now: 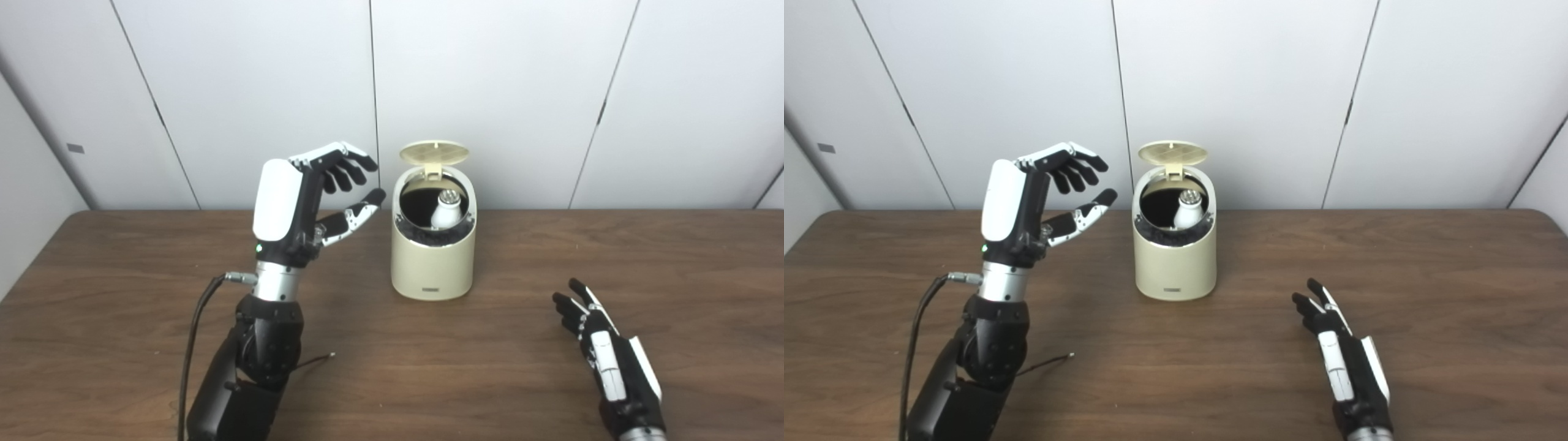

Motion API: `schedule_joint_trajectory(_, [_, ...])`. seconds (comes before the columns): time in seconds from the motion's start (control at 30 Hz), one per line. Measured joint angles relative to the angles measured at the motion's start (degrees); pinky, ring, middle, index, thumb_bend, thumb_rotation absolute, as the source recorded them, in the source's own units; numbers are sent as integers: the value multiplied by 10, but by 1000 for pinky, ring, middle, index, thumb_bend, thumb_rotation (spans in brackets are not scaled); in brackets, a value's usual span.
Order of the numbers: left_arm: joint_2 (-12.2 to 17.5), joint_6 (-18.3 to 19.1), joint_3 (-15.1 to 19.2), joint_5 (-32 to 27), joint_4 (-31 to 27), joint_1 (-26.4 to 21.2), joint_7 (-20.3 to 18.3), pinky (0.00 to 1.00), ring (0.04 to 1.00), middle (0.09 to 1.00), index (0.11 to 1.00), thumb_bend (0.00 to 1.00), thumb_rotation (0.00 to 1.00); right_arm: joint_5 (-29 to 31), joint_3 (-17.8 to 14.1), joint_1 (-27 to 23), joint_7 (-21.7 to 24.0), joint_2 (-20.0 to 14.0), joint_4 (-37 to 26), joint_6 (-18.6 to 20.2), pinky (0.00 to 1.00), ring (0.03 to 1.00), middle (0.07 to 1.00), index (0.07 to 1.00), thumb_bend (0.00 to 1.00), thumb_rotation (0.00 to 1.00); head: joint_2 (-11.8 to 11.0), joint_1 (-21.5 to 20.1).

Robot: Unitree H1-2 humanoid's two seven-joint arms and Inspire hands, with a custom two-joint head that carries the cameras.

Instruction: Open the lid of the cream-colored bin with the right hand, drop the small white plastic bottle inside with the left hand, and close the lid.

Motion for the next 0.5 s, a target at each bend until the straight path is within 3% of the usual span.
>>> schedule_joint_trajectory(0.13, [-19,17,24,-45,-18,46,-5,294,376,472,535,499,0,2,0,-1,0,-2,1,0,860,908,885,931,634,1000,1,1])
schedule_joint_trajectory(0.23, [-35,41,31,-67,-28,89,-22,318,393,452,533,506,0,3,0,-2,0,-3,-5,3,890,928,893,927,648,1000,3,-1])
schedule_joint_trajectory(0.37, [-53,69,37,-92,-59,135,-43,392,461,519,494,497,79,9,-1,-10,1,-3,-21,16,916,933,901,902,689,963,4,1])
schedule_joint_trajectory(0.43, [-59,69,41,-131,-63,148,-56,436,495,554,578,497,424,21,-3,-18,1,-1,-38,34,923,937,913,898,698,954,10,-2])
schedule_joint_trajectory(0.5, [-65,80,45,-183,-79,166,-78,497,565,618,651,514,635,24,-1,-28,3,0,-68,53,925,941,921,899,698,958,11,-2])
